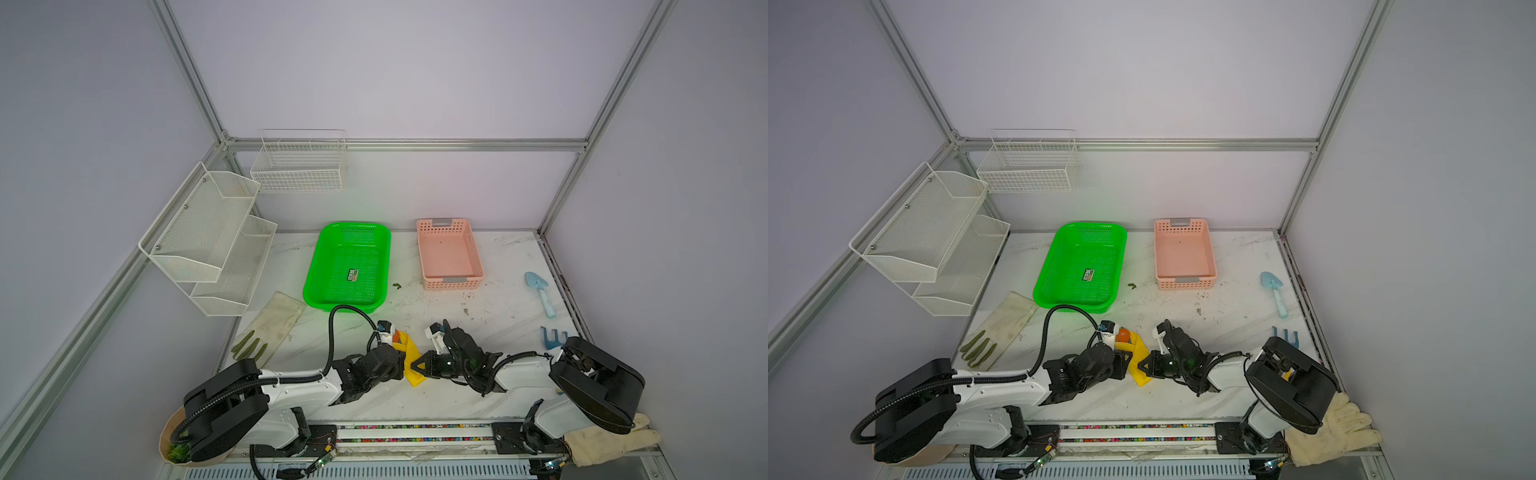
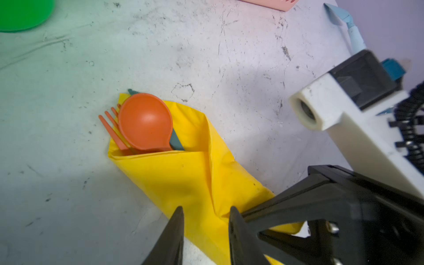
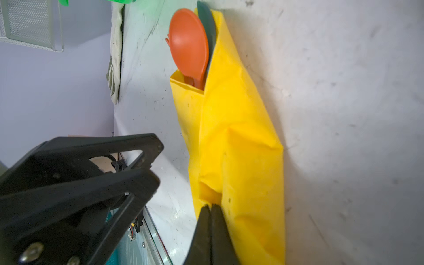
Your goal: Place the utensils on the paper napkin and roll it up
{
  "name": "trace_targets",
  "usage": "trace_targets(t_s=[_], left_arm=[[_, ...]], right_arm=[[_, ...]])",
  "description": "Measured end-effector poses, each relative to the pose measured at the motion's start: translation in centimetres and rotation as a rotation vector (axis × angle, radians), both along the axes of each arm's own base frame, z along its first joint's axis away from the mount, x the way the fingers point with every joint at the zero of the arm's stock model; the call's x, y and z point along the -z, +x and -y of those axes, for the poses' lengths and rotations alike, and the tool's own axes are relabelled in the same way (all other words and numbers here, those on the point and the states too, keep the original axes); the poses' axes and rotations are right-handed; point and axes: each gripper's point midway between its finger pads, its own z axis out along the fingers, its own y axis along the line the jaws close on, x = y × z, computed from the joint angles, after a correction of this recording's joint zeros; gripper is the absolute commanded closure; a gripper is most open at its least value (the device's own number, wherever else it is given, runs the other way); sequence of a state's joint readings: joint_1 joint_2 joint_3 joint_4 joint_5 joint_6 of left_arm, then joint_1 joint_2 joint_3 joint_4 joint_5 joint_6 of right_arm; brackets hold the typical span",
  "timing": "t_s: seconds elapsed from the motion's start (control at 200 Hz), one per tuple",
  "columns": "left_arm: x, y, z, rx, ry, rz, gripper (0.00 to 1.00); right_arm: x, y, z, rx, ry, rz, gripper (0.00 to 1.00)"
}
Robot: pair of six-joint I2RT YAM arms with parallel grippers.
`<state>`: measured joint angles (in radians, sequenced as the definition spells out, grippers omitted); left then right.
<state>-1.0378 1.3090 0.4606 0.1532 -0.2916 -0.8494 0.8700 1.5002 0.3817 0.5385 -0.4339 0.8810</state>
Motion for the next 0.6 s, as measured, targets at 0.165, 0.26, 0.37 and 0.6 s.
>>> trace_targets(t_s=[0.165,0.26,0.37,0.6], left_arm=[[-0.2,0.0,0.5,0.012,-0.022,-0.001,0.65],[0.5,-0.1,0.6,0.02,-0.016,-0.021,0.63],[0.8,-0.1,0.6,0.02,-0.018,-0.035,0.53],[0.3,0.4,0.2,-0.012,-0.108,-0.047,0.45]], right_arm=[[0.0,0.0,0.0,-0.002,-0.001,0.002,1.0],[-0.1,0.0,0.0,0.001,0.0,0.006,1.0],[-1.3,0.3,0.1,0.012,0.016,0.031,1.0],[-4.3,0.8,0.2,0.027,0.063,0.107,1.0]])
